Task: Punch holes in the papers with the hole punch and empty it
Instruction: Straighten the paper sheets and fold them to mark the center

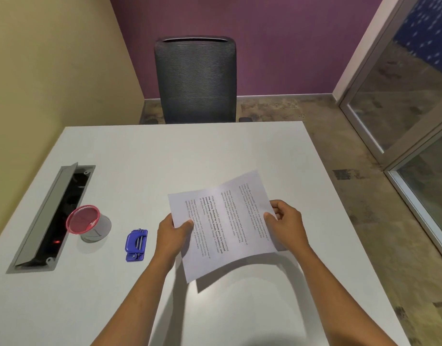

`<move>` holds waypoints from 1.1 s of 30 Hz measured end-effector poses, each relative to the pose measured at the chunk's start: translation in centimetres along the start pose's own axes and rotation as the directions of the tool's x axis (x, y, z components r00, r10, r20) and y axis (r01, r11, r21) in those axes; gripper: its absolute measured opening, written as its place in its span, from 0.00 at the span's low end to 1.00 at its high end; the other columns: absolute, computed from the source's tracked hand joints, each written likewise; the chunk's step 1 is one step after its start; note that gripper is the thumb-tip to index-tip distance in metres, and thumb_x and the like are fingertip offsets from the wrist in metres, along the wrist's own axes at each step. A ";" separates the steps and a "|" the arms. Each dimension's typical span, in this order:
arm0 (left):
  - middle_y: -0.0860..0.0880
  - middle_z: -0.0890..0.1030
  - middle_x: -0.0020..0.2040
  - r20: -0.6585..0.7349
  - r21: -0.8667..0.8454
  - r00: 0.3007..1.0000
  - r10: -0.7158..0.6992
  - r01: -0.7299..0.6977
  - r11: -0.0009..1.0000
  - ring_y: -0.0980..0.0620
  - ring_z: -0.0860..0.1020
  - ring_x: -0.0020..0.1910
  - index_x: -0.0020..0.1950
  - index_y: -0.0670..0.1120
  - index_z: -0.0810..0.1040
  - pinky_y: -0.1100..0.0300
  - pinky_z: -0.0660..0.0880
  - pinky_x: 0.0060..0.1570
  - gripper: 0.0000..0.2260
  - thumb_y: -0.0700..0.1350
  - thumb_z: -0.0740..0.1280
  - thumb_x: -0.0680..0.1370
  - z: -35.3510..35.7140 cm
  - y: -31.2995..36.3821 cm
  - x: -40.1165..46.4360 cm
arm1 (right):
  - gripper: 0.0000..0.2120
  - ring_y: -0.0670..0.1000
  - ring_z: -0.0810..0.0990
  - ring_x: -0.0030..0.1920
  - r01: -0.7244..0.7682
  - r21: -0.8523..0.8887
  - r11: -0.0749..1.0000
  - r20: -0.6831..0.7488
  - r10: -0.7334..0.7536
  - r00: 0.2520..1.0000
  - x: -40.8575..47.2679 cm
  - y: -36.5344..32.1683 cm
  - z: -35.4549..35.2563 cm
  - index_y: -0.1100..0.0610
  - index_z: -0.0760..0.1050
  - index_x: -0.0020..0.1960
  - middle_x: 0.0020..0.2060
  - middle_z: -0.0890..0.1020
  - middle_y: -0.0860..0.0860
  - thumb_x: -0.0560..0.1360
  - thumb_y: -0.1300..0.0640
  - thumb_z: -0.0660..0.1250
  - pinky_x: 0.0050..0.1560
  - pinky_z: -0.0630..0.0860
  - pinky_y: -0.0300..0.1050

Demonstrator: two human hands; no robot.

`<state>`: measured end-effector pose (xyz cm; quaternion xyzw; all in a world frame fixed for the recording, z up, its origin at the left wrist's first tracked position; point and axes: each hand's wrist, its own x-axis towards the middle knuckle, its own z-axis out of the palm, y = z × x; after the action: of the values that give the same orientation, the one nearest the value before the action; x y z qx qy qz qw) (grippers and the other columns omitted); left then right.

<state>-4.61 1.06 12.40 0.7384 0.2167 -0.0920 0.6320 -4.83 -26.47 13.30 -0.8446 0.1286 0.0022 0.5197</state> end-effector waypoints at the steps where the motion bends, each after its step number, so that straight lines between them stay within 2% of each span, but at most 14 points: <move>1: 0.52 0.84 0.51 0.000 0.017 1.000 0.004 -0.004 1.000 0.48 0.83 0.49 0.52 0.54 0.79 0.46 0.80 0.52 0.10 0.40 0.67 0.76 0.1 0.0 -0.2 | 0.10 0.44 0.82 0.43 0.027 -0.042 0.999 0.008 -0.026 1.000 -0.4 -0.4 0.4 0.54 0.79 0.55 0.45 0.83 0.45 0.76 0.62 0.65 0.42 0.77 0.36; 3: 0.52 0.84 0.52 -0.002 0.043 1.000 0.008 -0.008 0.999 0.48 0.83 0.50 0.53 0.54 0.78 0.45 0.80 0.52 0.10 0.41 0.67 0.75 0.3 0.0 -0.6 | 0.10 0.42 0.79 0.39 0.113 -0.166 0.980 0.027 -0.110 0.994 -1.2 -1.2 1.6 0.54 0.79 0.54 0.42 0.82 0.45 0.75 0.62 0.64 0.38 0.72 0.32; 5: 0.52 0.83 0.52 -0.008 0.075 1.000 0.020 -0.020 0.997 0.48 0.82 0.50 0.56 0.51 0.77 0.45 0.80 0.51 0.11 0.41 0.66 0.75 0.8 0.0 -1.1 | 0.10 0.46 0.77 0.37 0.196 -0.282 0.939 0.062 -0.186 0.981 -2.0 -1.8 2.9 0.55 0.79 0.55 0.41 0.81 0.46 0.75 0.61 0.64 0.37 0.70 0.37; 9: 0.52 0.80 0.51 -0.019 0.131 0.998 0.053 -0.050 0.990 0.50 0.80 0.49 0.57 0.49 0.74 0.54 0.78 0.47 0.11 0.40 0.66 0.76 1.6 0.0 -1.9 | 0.15 0.54 0.80 0.46 0.289 -0.439 0.851 0.148 -0.249 0.957 -3.4 -2.6 5.8 0.54 0.77 0.60 0.48 0.84 0.51 0.75 0.59 0.60 0.44 0.72 0.44; 12: 0.51 0.79 0.50 -0.008 0.155 0.998 0.062 -0.060 0.986 0.51 0.79 0.49 0.58 0.49 0.73 0.59 0.76 0.42 0.12 0.38 0.65 0.76 2.1 0.0 -2.4 | 0.17 0.55 0.81 0.51 0.312 -0.493 0.812 0.190 -0.249 0.950 -4.6 -3.2 7.7 0.54 0.75 0.64 0.54 0.83 0.51 0.77 0.58 0.58 0.49 0.75 0.46; 14: 0.51 0.79 0.49 0.003 0.158 0.998 0.060 -0.060 0.986 0.51 0.79 0.48 0.58 0.48 0.72 0.62 0.74 0.38 0.12 0.38 0.65 0.77 2.4 -0.2 -2.8 | 0.16 0.55 0.81 0.52 0.325 -0.497 0.804 0.214 -0.249 0.945 -5.2 -3.4 8.5 0.55 0.75 0.64 0.55 0.82 0.51 0.78 0.57 0.58 0.50 0.76 0.47; 21: 0.45 0.80 0.49 0.006 0.025 0.998 -0.062 0.062 0.998 0.45 0.81 0.47 0.55 0.46 0.73 0.52 0.81 0.39 0.08 0.40 0.59 0.78 3.3 -1.0 -3.7 | 0.12 0.58 0.79 0.42 0.474 -0.526 0.707 0.320 -0.351 0.880 -6.4 -3.6 10.0 0.58 0.77 0.51 0.44 0.82 0.55 0.75 0.61 0.56 0.37 0.67 0.44; 24: 0.45 0.81 0.50 -0.001 -0.061 0.995 -0.104 0.104 0.993 0.44 0.81 0.49 0.55 0.47 0.74 0.51 0.81 0.41 0.10 0.40 0.56 0.78 3.5 -1.2 -3.9 | 0.03 0.57 0.78 0.32 0.512 -0.573 0.640 0.350 -0.374 0.859 -6.6 -4.3 10.2 0.58 0.77 0.41 0.33 0.80 0.54 0.69 0.62 0.65 0.31 0.62 0.42; 26: 0.44 0.82 0.50 -0.017 -0.109 0.991 -0.129 0.127 0.986 0.43 0.82 0.49 0.54 0.47 0.75 0.51 0.81 0.41 0.11 0.41 0.55 0.78 3.6 -1.4 -3.7 | 0.09 0.52 0.75 0.24 0.529 -0.608 0.592 0.384 -0.364 0.848 -6.7 -4.8 10.4 0.55 0.75 0.34 0.25 0.76 0.49 0.60 0.62 0.74 0.26 0.57 0.37; 28: 0.42 0.82 0.51 -0.034 -0.149 0.988 -0.153 0.146 0.978 0.41 0.82 0.50 0.52 0.46 0.75 0.48 0.81 0.44 0.11 0.44 0.54 0.79 3.6 -1.6 -3.4 | 0.14 0.49 0.71 0.21 0.537 -0.640 0.550 0.391 -0.369 0.843 -6.5 -4.8 10.7 0.52 0.74 0.31 0.23 0.73 0.47 0.53 0.61 0.77 0.25 0.54 0.36; 31: 0.43 0.82 0.50 -0.077 -0.166 0.983 -0.166 0.152 0.974 0.43 0.82 0.49 0.53 0.47 0.76 0.45 0.80 0.49 0.16 0.54 0.54 0.81 3.5 -1.9 -2.8 | 0.14 0.49 0.71 0.21 0.581 -0.628 0.518 0.438 -0.382 0.814 -6.5 -4.9 11.0 0.52 0.74 0.31 0.23 0.73 0.47 0.53 0.60 0.78 0.26 0.54 0.37; 33: 0.45 0.82 0.49 -0.110 -0.175 0.981 -0.162 0.141 0.974 0.45 0.81 0.46 0.53 0.47 0.76 0.47 0.80 0.46 0.15 0.55 0.55 0.80 3.3 -2.1 -2.4 | 0.13 0.50 0.71 0.22 0.608 -0.610 0.508 0.460 -0.397 0.794 -6.6 -4.9 11.2 0.52 0.75 0.31 0.23 0.73 0.47 0.54 0.60 0.78 0.27 0.55 0.38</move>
<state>-7.24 -2.47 10.90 0.6686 0.3181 -0.0759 0.6679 -8.65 -13.18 13.33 -0.9704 -0.2062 0.0123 0.1253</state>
